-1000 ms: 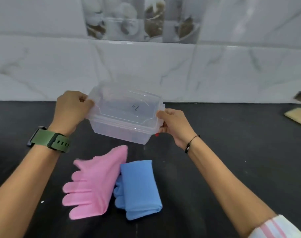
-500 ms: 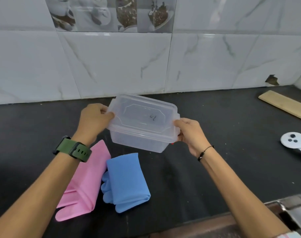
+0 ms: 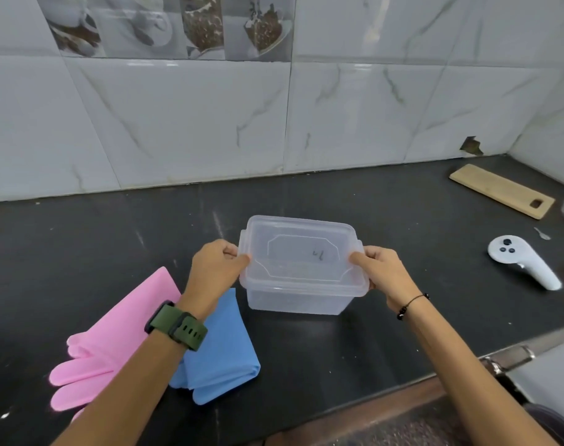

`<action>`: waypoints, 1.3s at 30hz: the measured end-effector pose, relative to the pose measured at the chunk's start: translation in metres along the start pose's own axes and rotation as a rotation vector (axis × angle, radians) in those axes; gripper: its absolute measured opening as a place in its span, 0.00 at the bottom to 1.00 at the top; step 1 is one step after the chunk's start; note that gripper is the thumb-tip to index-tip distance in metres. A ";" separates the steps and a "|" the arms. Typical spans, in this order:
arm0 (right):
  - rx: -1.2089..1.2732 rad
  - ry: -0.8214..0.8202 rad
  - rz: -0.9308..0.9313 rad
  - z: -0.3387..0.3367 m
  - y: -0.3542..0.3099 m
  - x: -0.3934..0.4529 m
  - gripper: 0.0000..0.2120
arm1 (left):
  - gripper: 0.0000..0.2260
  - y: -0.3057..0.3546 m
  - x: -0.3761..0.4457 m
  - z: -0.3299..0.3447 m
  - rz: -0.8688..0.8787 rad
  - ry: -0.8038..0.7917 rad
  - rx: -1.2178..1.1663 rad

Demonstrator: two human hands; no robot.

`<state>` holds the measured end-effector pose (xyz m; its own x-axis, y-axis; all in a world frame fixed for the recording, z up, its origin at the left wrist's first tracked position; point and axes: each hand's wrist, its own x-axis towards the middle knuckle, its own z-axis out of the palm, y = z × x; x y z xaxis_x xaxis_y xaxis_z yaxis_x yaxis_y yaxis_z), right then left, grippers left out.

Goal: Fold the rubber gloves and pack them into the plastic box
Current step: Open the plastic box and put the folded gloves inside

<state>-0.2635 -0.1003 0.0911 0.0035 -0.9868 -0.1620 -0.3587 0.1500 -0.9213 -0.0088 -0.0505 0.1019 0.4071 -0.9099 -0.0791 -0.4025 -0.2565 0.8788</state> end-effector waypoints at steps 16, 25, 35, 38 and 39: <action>-0.126 -0.064 -0.015 -0.009 0.005 -0.004 0.09 | 0.14 -0.035 -0.030 -0.063 0.316 0.351 0.763; -0.106 -0.073 -0.008 -0.005 0.009 -0.003 0.12 | 0.09 -0.069 -0.013 -0.116 -0.217 0.061 0.790; -0.119 -0.103 0.006 -0.005 0.008 -0.004 0.09 | 0.06 -0.136 -0.014 -0.139 -0.468 0.089 0.261; -0.194 -0.054 -0.014 -0.006 0.004 -0.003 0.07 | 0.07 -0.135 -0.014 -0.135 -0.396 0.167 0.600; -0.243 -0.029 -0.026 -0.007 0.002 -0.003 0.08 | 0.10 -0.130 -0.014 -0.132 -0.356 0.222 0.709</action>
<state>-0.2705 -0.0972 0.0920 0.0411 -0.9874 -0.1528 -0.5723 0.1021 -0.8136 0.1462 0.0384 0.0515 0.7307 -0.6688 -0.1367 -0.6108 -0.7300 0.3066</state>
